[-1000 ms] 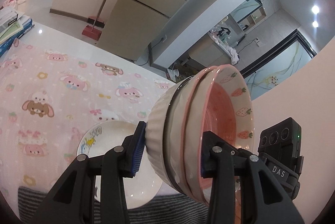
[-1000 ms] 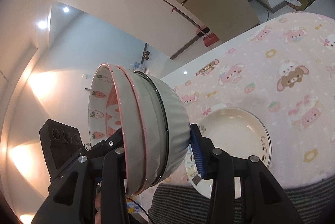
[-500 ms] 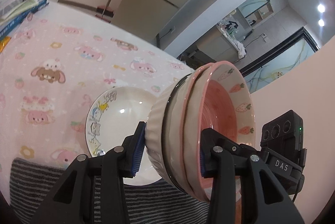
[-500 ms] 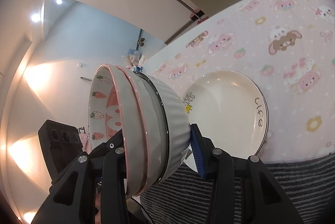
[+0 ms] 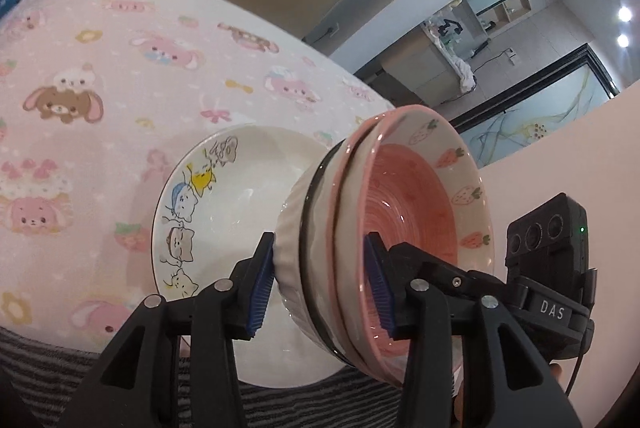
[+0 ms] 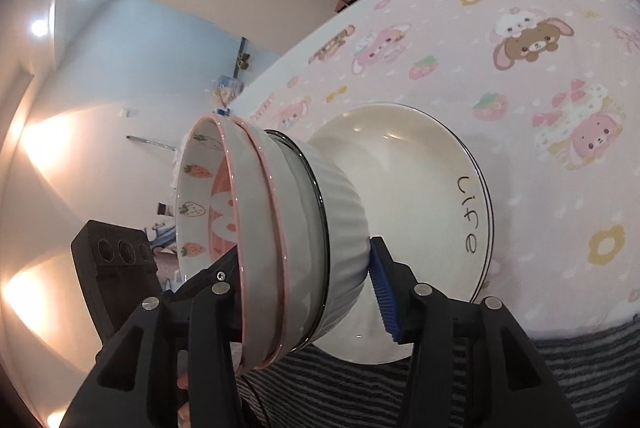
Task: Organize plates and bowls
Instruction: 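Lower the bowl stack onto the cartoon plate and open both grippers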
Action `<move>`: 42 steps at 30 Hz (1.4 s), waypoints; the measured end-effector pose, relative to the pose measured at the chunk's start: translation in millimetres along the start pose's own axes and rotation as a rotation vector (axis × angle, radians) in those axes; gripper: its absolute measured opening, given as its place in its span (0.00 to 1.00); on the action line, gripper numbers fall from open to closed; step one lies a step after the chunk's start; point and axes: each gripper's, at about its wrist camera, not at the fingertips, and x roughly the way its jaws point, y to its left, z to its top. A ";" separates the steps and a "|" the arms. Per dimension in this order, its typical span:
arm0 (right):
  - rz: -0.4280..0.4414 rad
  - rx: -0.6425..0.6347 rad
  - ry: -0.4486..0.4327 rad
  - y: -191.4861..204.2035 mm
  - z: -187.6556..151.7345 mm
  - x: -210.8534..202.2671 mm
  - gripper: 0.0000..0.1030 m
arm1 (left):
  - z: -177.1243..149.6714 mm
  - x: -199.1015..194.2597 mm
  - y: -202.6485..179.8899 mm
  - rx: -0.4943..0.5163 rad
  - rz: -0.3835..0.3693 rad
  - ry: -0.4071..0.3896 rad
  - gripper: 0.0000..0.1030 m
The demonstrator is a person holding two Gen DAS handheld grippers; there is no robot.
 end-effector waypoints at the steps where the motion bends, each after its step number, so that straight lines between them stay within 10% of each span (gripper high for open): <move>1: -0.004 0.007 0.003 -2.8 0.5 2.7 0.49 | -0.4 3.7 1.7 0.000 0.002 0.007 0.41; 22: -0.042 -0.009 0.046 -15.2 14.0 29.9 0.49 | -7.5 20.9 14.0 -0.008 0.057 0.031 0.42; 42: -0.154 -0.169 -0.096 2.3 3.4 14.1 0.49 | -6.1 8.7 11.9 0.058 0.164 -0.073 0.50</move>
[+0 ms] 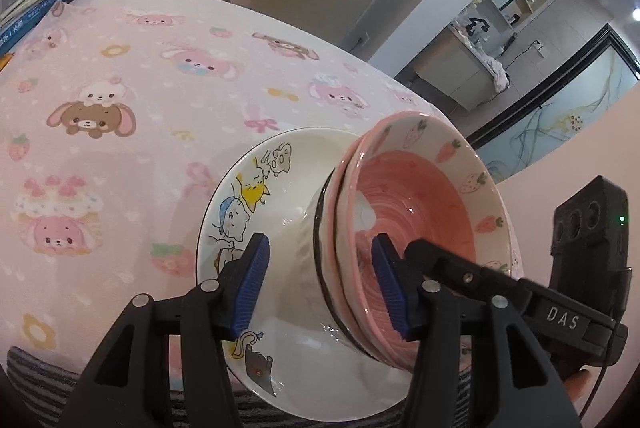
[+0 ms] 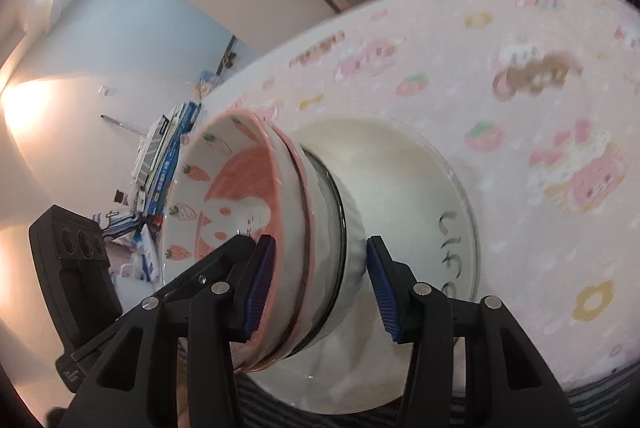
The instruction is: Organize plates and bowls
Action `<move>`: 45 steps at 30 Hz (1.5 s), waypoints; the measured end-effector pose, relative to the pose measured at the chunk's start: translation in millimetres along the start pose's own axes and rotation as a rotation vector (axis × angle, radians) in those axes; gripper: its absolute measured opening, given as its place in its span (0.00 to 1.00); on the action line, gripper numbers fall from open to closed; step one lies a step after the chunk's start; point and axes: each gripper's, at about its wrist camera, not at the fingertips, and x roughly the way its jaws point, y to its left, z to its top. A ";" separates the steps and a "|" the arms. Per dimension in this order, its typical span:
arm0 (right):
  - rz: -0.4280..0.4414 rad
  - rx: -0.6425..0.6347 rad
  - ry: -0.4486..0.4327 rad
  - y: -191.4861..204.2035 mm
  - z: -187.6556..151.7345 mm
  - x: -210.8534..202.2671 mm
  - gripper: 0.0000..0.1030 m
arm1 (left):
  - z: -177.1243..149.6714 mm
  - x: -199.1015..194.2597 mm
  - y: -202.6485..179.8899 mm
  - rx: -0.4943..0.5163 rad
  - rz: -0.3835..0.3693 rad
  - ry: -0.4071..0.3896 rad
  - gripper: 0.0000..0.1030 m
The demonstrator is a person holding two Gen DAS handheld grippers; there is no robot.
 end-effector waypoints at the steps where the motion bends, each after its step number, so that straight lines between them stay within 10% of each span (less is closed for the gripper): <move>1: -0.026 -0.026 -0.040 3.6 -0.2 -7.9 0.49 | -0.1 -2.5 -0.7 0.005 0.012 -0.015 0.50; 14: -0.172 -0.322 -0.409 64.9 -19.6 -94.3 0.66 | -18.6 -105.9 -52.8 0.247 0.193 -0.420 0.73; 20: -0.194 -0.434 -0.603 84.6 -45.4 -138.5 0.80 | -49.7 -159.7 -69.3 0.421 0.168 -0.732 0.97; 27: -0.213 -0.508 -0.798 100.6 -73.6 -177.2 0.97 | -79.4 -199.0 -76.5 0.489 0.126 -0.959 0.99; 45: -0.260 -0.528 -1.123 104.7 -126.4 -216.6 1.00 | -109.0 -199.8 -58.7 0.498 0.132 -1.129 0.99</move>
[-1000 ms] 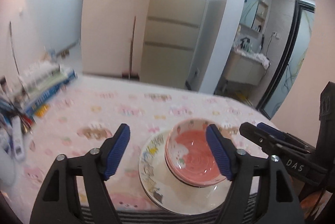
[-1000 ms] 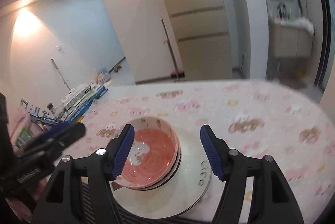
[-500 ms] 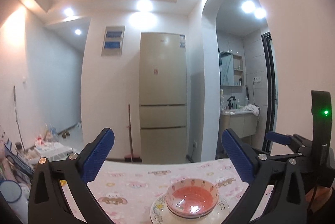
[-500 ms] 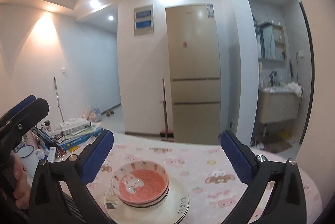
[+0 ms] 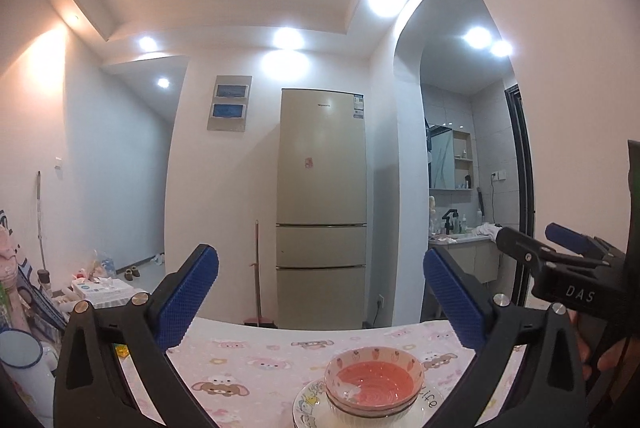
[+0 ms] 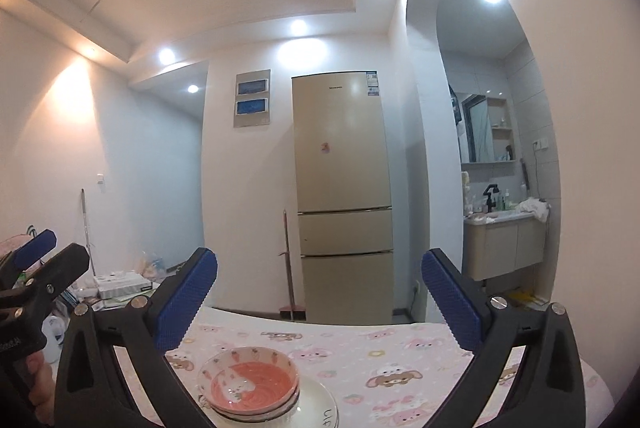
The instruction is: Organize plates and bowls
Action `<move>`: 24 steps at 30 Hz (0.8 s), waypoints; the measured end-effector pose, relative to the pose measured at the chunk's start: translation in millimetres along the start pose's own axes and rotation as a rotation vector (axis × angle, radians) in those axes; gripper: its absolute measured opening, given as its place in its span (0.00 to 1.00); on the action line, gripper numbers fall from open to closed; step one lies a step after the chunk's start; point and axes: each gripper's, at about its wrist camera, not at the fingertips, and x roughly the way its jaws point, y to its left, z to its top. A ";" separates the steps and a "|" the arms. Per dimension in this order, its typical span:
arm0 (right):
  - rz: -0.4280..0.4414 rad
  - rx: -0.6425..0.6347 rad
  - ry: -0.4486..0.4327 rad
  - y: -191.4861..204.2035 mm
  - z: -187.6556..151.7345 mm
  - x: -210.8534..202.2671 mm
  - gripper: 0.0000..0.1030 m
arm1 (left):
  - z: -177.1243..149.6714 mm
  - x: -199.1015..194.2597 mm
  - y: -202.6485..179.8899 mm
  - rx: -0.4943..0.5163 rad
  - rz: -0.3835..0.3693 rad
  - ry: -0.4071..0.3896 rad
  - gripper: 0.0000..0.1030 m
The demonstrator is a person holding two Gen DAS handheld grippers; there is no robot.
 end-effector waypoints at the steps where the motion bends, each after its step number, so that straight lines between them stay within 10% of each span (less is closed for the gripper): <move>1: 0.010 0.000 -0.001 0.1 -2.2 0.6 1.00 | -1.3 0.5 -0.4 0.003 -0.002 0.000 0.99; 24: -0.028 -0.071 0.155 9.8 -102.5 35.7 1.00 | -92.1 36.7 -2.4 0.026 0.045 0.217 0.99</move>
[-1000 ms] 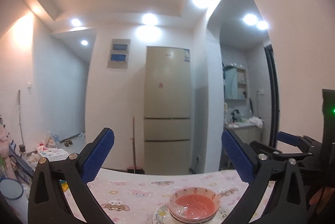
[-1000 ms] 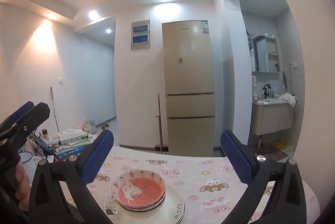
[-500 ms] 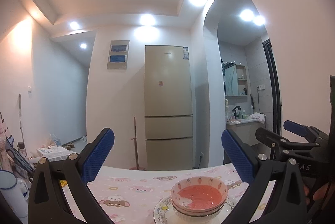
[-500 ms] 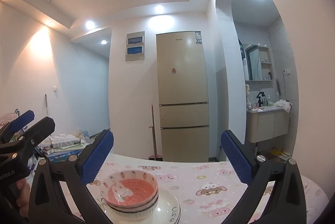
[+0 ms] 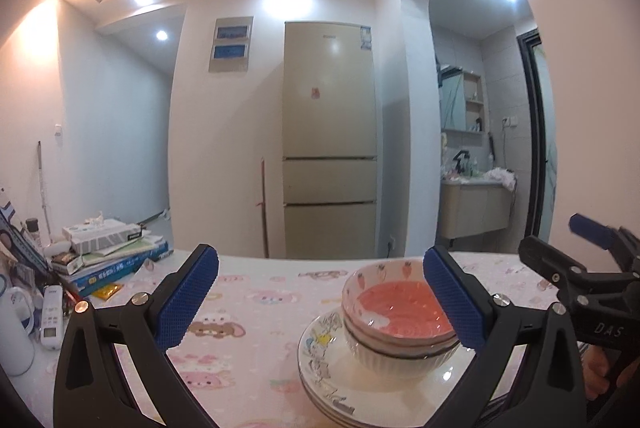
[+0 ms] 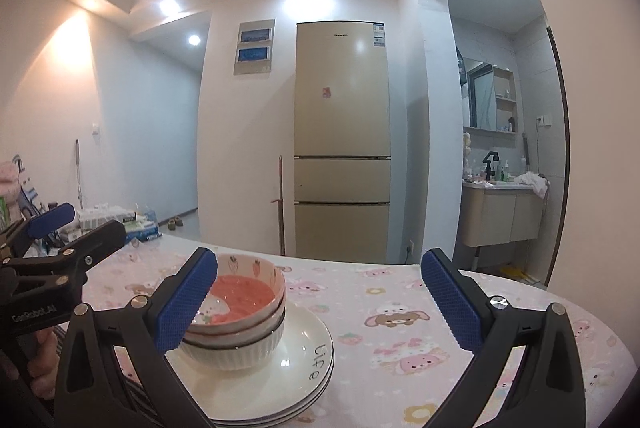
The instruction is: Organize plates and bowls
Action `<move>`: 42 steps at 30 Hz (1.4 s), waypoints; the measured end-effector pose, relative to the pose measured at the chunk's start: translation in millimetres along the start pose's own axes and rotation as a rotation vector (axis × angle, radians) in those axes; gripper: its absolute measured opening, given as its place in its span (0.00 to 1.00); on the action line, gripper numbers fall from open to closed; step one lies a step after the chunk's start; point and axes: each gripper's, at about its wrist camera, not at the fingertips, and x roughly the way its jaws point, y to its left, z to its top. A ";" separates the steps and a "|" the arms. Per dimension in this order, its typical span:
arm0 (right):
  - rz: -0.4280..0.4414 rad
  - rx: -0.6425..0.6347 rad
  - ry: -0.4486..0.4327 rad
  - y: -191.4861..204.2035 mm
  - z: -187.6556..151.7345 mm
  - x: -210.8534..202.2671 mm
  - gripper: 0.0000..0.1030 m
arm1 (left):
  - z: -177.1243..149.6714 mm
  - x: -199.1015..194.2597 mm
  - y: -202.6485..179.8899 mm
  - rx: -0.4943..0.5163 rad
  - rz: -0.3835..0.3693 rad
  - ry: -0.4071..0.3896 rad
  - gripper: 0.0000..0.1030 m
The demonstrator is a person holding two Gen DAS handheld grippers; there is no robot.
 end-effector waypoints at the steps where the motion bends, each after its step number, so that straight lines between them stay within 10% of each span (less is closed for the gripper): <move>1: -0.017 -0.010 -0.007 1.8 -0.6 -1.3 1.00 | -1.1 0.7 -0.3 0.002 0.001 0.003 0.99; 42: -0.033 0.035 0.035 -8.1 -2.1 8.6 1.00 | -0.9 7.9 4.6 -0.035 0.012 0.032 1.00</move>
